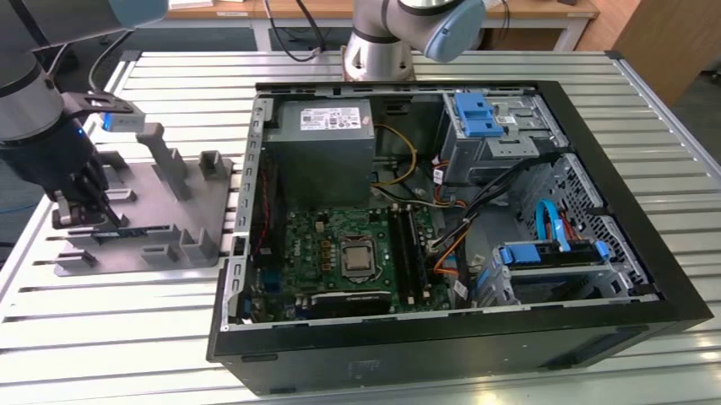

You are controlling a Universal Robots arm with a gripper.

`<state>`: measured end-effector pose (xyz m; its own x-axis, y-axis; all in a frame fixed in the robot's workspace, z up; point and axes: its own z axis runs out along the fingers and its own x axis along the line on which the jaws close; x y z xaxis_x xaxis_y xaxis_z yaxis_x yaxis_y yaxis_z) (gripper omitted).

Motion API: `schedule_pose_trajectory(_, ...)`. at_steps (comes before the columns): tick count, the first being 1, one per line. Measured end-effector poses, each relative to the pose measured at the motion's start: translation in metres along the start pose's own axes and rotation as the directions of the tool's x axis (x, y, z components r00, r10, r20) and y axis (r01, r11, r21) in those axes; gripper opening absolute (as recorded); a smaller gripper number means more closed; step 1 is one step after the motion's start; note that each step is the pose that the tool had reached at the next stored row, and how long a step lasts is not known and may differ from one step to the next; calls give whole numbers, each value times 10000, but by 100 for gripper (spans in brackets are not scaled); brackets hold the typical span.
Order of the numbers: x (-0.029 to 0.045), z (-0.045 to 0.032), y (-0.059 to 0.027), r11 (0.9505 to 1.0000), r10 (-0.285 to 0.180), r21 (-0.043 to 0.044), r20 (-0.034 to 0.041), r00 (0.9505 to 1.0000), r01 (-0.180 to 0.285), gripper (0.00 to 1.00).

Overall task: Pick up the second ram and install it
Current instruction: 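Pick up the second ram and move it above second insertion slot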

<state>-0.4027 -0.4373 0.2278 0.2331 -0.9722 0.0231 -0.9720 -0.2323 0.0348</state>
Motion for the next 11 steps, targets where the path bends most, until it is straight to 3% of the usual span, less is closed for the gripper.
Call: schedule_pose_trajectory(11,0,0,0,9975,-705,15,-25,9975,705,10)
